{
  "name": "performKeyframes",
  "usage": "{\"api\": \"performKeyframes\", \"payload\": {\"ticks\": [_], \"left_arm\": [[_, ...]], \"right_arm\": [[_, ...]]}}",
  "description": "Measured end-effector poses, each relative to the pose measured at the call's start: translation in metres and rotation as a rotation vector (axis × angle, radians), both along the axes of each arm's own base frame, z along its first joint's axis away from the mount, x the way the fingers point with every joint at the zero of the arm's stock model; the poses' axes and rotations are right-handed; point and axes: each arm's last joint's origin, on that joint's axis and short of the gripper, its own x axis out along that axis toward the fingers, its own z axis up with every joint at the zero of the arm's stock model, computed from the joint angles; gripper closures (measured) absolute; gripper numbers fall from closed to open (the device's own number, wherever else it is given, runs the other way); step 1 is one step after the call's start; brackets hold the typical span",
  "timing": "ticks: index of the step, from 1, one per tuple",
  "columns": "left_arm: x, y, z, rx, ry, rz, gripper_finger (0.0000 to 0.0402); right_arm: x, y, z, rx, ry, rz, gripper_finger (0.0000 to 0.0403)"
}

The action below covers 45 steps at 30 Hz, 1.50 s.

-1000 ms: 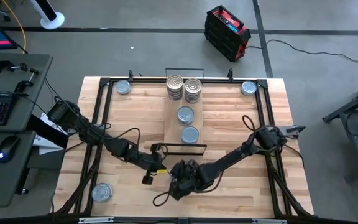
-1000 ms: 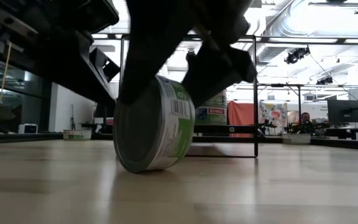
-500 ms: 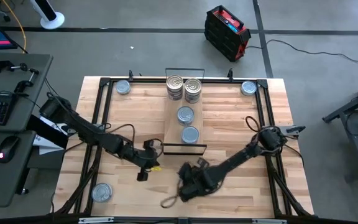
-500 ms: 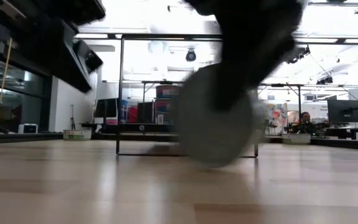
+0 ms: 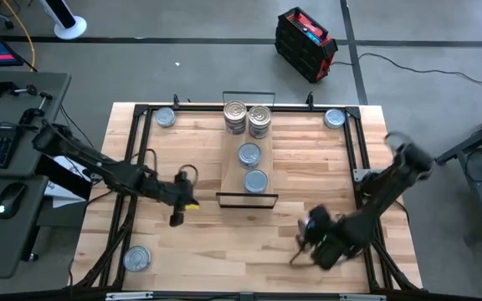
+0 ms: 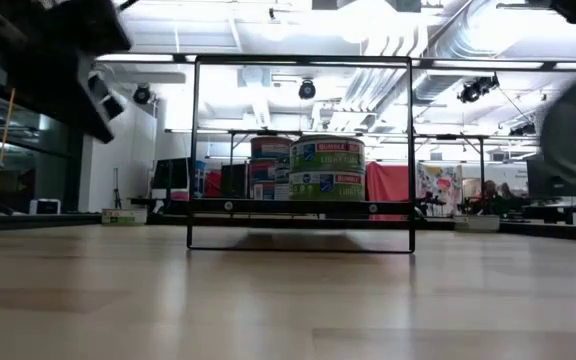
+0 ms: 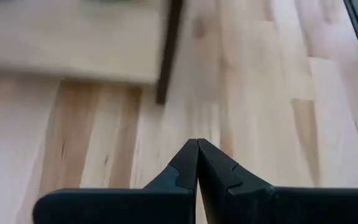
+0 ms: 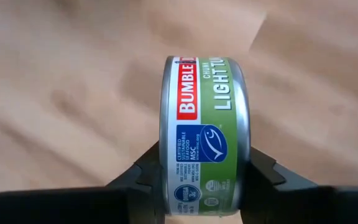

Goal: Stack canned seafood by type on shelf
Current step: Stack the green tuna can on top of the other green tuna cans on the shelf

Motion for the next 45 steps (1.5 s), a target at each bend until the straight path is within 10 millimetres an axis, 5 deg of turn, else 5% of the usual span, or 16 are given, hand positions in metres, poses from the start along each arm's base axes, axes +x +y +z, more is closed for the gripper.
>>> {"api": "performKeyframes", "payload": {"ticks": [8, 19, 35, 45], "left_arm": [[-0.028, 0.02, 0.01, -0.18, -0.246, 0.143, 0.0401], [-0.025, 0.025, 0.026, -0.202, -0.404, 0.338, 0.0401], [-0.02, 0.026, 0.043, -0.287, -0.597, 0.452, 0.0402], [-0.02, 0.026, 0.042, -0.293, -0.587, 0.462, 0.0401]], "right_arm": [[-0.018, -0.088, 0.02, -0.135, -0.329, -0.29, 0.0289], [0.016, -0.155, 0.015, -0.053, -0.824, -0.197, 0.0289], [0.064, -0.176, -0.016, 0.146, -0.971, -0.05, 0.0289], [0.071, -0.179, -0.029, 0.173, -0.942, -0.094, 0.0289]]}}
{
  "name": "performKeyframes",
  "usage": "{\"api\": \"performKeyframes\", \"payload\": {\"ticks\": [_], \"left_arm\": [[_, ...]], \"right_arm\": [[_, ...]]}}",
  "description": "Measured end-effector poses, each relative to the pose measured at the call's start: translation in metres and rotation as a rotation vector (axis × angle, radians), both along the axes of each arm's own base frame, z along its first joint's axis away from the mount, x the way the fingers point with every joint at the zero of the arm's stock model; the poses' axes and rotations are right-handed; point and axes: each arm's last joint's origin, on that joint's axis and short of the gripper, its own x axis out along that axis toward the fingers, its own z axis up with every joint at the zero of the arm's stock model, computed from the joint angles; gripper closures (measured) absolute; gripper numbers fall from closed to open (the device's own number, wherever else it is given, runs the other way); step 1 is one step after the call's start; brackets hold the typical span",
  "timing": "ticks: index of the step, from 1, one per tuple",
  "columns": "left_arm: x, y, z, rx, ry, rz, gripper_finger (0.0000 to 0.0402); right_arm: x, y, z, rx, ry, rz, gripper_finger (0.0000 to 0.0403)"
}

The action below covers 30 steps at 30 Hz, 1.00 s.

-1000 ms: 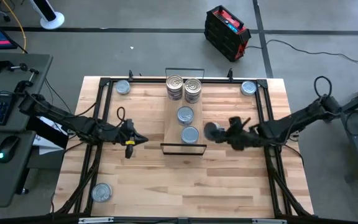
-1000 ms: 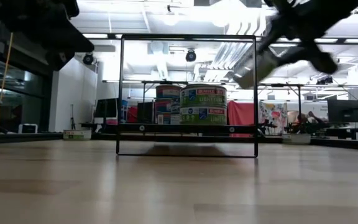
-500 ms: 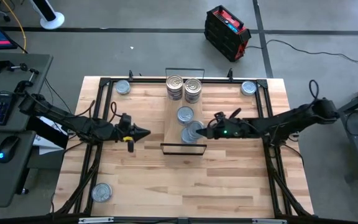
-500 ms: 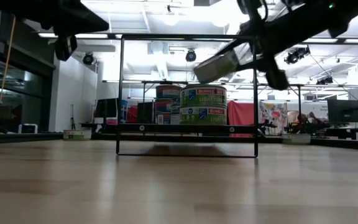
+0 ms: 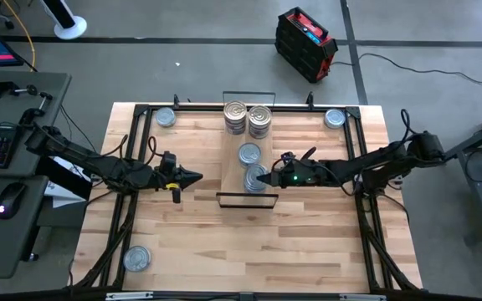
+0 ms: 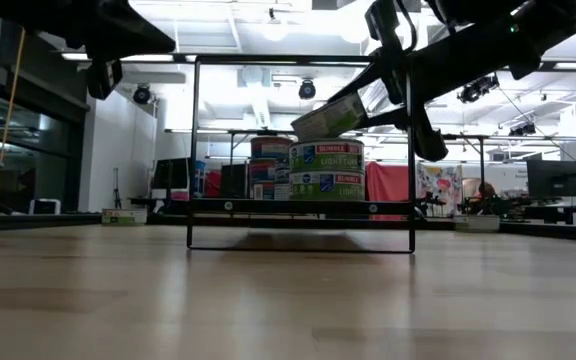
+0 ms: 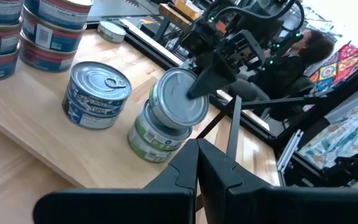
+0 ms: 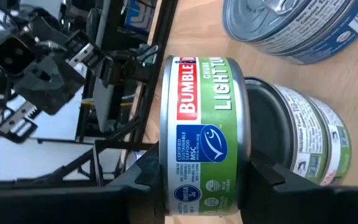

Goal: Stack canned seafood by type on shelf
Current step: Stack the green tuna can on top of the other green tuna cans on the shelf

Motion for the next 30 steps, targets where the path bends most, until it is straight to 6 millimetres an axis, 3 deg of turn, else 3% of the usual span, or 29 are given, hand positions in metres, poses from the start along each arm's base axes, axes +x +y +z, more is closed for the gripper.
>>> {"api": "performKeyframes", "payload": {"ticks": [2, 7, 11, 23, 30], "left_arm": [[-0.0004, 0.0001, -0.0016, 0.007, 0.016, 0.0, 0.0401], [-0.0016, 0.0005, -0.0059, 0.015, 0.061, 0.001, 0.0401], [-0.0022, 0.0007, -0.0077, 0.006, 0.078, 0.004, 0.0401], [-0.0024, 0.0008, -0.0083, 0.009, 0.085, 0.004, 0.0401], [-0.0024, 0.0008, -0.0085, 0.011, 0.086, 0.005, 0.0402]], "right_arm": [[0.0008, -0.0003, -0.001, 0.001, -0.001, -0.018, 0.0272], [0.0016, -0.0016, -0.0023, 0.007, -0.005, -0.069, 0.0167], [0.0019, -0.0012, -0.0014, 0.001, -0.014, -0.058, 0.0125], [0.0031, 0.0026, 0.0012, -0.01, -0.033, 0.072, 0.0115], [0.0017, -0.0001, -0.002, -0.057, 0.012, -0.004, 0.0114]]}}
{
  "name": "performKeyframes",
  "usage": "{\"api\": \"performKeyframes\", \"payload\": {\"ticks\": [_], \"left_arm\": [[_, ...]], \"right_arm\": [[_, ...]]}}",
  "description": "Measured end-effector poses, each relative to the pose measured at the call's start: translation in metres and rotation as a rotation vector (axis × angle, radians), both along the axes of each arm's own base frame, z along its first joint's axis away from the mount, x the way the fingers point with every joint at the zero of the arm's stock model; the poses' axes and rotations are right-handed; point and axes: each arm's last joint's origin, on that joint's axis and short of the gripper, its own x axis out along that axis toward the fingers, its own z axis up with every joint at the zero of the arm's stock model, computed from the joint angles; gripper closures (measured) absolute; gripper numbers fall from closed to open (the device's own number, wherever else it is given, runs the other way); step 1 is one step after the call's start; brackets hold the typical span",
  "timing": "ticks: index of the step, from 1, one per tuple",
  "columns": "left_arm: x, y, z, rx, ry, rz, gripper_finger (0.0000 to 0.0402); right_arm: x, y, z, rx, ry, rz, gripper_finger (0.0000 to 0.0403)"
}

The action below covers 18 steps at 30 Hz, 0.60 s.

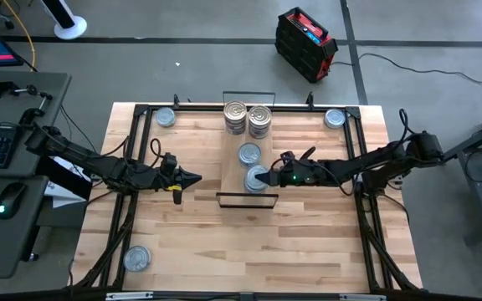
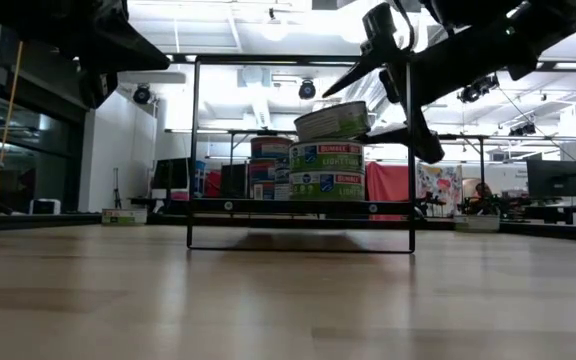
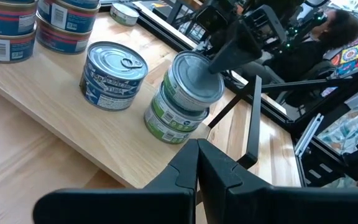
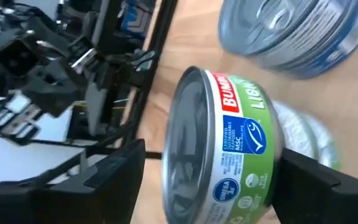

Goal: Stack canned seafood by type on shelf
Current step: Stack the green tuna can on top of the other green tuna cans on the shelf

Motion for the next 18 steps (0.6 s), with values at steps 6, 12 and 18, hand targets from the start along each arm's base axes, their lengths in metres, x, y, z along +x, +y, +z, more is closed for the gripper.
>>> {"api": "performKeyframes", "payload": {"ticks": [6, 12, 18], "left_arm": [[0.0, 0.0, 0.0, 0.001, 0.001, 0.0, 0.0402], [0.0, 0.0, 0.0, 0.003, 0.002, 0.0, 0.0401], [0.0, 0.0, 0.0, 0.003, 0.002, 0.0, 0.0401]], "right_arm": [[0.009, 0.002, 0.014, -0.048, 0.103, 0.034, 0.0114], [0.012, 0.002, 0.029, -0.083, 0.253, 0.071, 0.0114], [0.015, 0.001, 0.041, -0.08, 0.304, 0.097, 0.0114]]}}
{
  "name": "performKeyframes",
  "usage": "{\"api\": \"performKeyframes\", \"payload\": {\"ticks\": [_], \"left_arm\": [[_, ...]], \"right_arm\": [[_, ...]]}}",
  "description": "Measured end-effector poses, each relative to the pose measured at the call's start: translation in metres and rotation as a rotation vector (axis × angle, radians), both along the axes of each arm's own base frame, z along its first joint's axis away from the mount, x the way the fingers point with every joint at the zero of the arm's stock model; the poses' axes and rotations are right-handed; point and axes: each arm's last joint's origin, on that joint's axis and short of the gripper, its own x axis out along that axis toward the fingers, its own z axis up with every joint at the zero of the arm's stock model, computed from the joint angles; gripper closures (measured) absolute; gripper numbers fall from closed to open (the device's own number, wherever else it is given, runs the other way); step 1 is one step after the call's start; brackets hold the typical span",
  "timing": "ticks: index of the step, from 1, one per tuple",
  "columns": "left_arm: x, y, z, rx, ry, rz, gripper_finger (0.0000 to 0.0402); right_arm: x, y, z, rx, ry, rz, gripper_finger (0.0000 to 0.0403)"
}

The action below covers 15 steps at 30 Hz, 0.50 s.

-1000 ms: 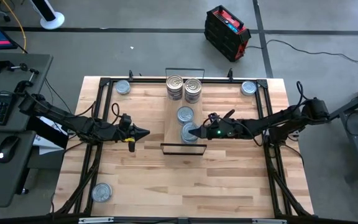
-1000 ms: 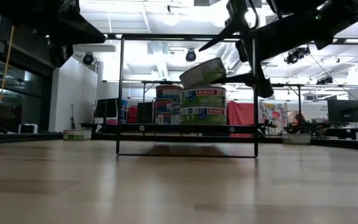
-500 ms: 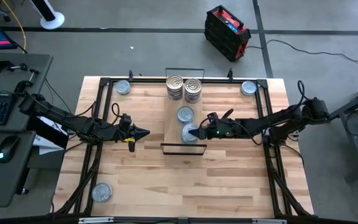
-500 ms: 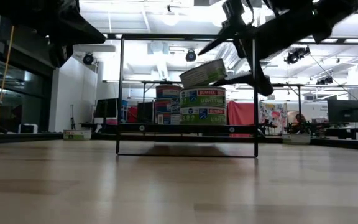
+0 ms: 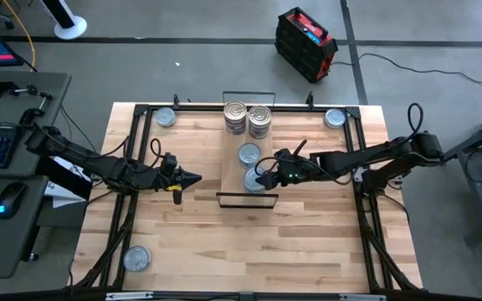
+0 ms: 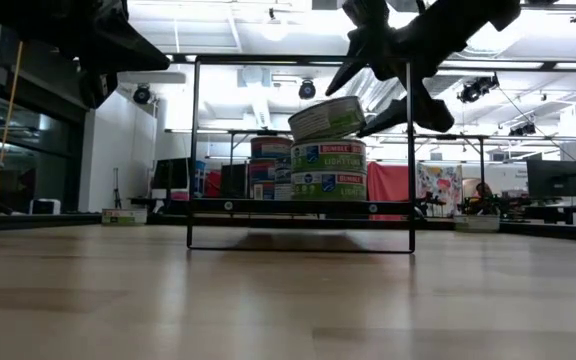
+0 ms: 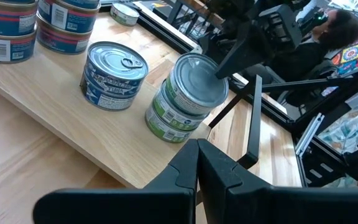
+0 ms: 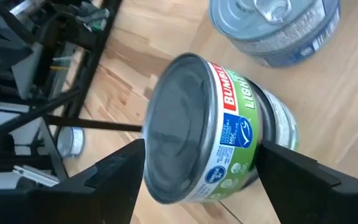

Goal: Stack canned seafood by type on shelf
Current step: Stack the green tuna can on top of the other green tuna cans on the shelf, then adjust the green tuna cans on the shelf

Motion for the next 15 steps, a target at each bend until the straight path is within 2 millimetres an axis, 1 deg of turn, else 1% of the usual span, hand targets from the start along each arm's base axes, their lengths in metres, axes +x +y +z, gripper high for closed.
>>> {"api": "performKeyframes", "payload": {"ticks": [5, 8, 12, 15], "left_arm": [[0.0, 0.0, 0.0, 0.0, 0.0, 0.0, 0.0401], [0.0, 0.0, 0.0, 0.0, 0.0, 0.0, 0.0401], [0.0, 0.0, 0.0, 0.0, 0.001, 0.0, 0.0401], [0.0, 0.0, 0.0, 0.0, 0.001, 0.0, 0.0401]], "right_arm": [[-0.002, 0.001, -0.002, 0.031, 0.04, -0.001, 0.0114], [-0.004, 0.0, -0.003, 0.016, 0.062, -0.016, 0.0114], [-0.001, 0.001, 0.005, -0.037, 0.045, -0.002, 0.0114], [-0.002, 0.001, 0.009, -0.051, 0.088, 0.0, 0.0114]]}}
